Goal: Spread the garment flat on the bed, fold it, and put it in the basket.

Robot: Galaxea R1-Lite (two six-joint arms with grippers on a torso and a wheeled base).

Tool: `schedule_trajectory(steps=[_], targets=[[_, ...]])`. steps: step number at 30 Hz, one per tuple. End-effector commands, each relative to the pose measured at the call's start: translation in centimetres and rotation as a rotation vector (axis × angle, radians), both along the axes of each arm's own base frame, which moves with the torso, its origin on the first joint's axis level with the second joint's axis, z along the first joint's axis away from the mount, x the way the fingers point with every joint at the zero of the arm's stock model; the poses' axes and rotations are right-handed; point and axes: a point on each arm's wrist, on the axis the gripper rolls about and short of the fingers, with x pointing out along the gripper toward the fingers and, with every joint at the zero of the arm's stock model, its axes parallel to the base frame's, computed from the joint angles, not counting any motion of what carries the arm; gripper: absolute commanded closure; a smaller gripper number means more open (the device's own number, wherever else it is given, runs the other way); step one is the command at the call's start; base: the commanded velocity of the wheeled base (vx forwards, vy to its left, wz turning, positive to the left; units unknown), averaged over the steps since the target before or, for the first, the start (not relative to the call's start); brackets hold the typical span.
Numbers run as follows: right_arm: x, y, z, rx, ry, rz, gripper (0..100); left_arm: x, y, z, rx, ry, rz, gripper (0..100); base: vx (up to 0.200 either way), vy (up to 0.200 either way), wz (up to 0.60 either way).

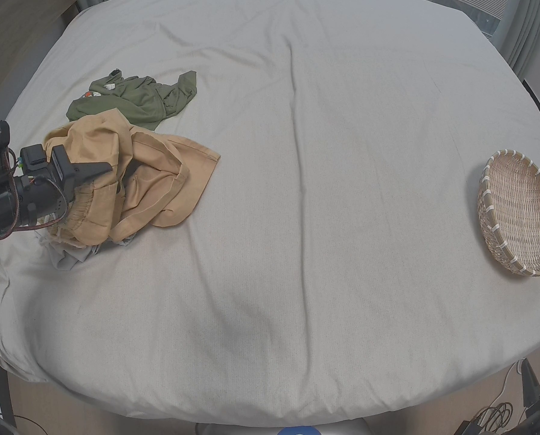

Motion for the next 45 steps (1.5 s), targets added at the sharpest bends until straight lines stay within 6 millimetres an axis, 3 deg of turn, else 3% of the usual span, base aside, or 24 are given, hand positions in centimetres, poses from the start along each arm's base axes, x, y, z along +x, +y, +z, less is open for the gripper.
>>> schedule_trajectory(steps=[1,8,19,20,23,27,34,37,38,45], targets=[[0.1,0.0,-0.5,0.000,0.011,0.000,0,-0.8,0.0,1.0,0.001,-0.035,0.004,100,0.000,0.000,0.00],[0.1,0.0,-0.5,-0.002,0.011,0.000,0,-2.5,-0.1,3.3,0.006,-0.126,0.003,100,0.000,0.000,0.00],[0.1,0.0,-0.5,0.000,0.009,0.001,0,-9.1,-3.6,13.4,-0.019,-0.505,-0.187,100,0.000,0.000,0.00],[0.1,0.0,-0.5,0.000,0.009,0.001,0,-9.1,-3.6,13.4,-0.019,-0.505,-0.187,100,0.000,0.000,0.00],[0.1,0.0,-0.5,-0.002,0.009,0.001,0,-12.6,-5.1,16.6,-0.063,-0.645,-0.314,100,0.000,0.000,0.00],[0.1,0.0,-0.5,0.000,0.009,0.001,0,-14.9,-5.7,19.3,-0.101,-0.719,-0.394,100,0.000,0.000,0.00],[0.1,0.0,-0.5,0.000,0.009,0.001,0,-17.3,-6.4,21.4,-0.142,-0.748,-0.577,100,0.000,0.000,0.00],[0.1,0.0,-0.5,0.000,0.009,0.001,0,-17.4,-6.5,21.4,-0.135,-0.752,-0.638,100,0.000,0.000,0.00],[0.1,0.0,-0.5,0.000,0.009,0.001,0,-17.4,-6.7,21.7,-0.119,-0.768,-0.773,100,0.000,0.000,0.00],[0.1,0.0,-0.5,0.000,0.009,0.001,0,-16.7,-8.1,21.9,-0.138,-0.757,-0.869,100,0.000,0.000,0.00]])
